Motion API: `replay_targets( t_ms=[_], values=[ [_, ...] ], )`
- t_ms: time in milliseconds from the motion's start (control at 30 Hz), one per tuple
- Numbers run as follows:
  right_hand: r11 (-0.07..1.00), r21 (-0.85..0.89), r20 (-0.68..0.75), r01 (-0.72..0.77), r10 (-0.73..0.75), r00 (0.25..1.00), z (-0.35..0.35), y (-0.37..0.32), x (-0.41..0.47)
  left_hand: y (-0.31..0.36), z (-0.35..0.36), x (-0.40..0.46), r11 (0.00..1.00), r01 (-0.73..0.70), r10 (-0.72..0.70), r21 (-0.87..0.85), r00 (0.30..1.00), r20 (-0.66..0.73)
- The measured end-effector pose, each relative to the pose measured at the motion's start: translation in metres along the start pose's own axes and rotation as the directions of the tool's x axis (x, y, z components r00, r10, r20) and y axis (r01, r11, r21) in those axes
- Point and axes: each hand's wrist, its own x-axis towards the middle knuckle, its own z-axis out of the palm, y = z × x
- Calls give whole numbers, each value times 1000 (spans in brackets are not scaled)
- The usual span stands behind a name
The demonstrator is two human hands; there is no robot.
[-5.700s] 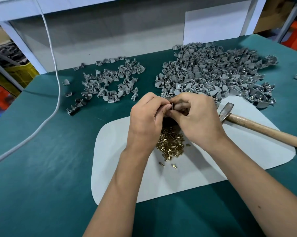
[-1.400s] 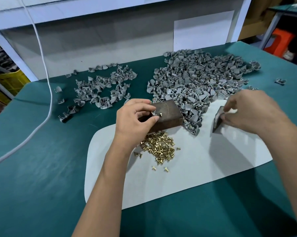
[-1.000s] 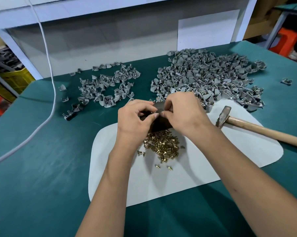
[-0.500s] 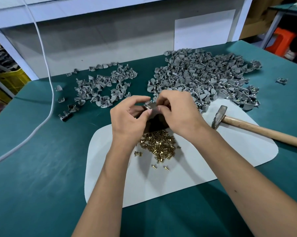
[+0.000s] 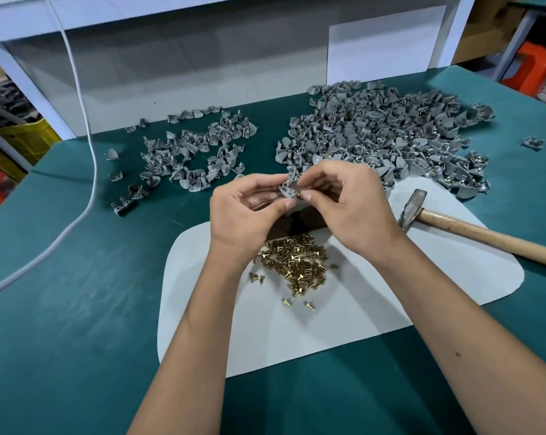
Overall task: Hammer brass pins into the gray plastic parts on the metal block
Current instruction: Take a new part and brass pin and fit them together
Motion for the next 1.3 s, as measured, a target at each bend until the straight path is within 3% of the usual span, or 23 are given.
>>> replay_targets(
  t_ms=[233, 733, 967, 1300],
  values=[
    [986, -89, -58, 143, -148, 987, -1, -6, -3, 0, 1, -1, 998, 23, -20, -53, 998, 55],
    [983, -86, -71, 162, -169, 983, 3, -6, -7, 5, 2, -2, 996, 48, -45, -74, 998, 42],
    [973, -168, -60, 158, -170, 984, 6, -4, -6, 4, 7, -5, 989, 117, -115, -85, 993, 28],
    [982, -75, 14, 176, -175, 984, -5, 1, -2, 2, 1, -6, 984, 103, -104, -146, 995, 4]
  ],
)
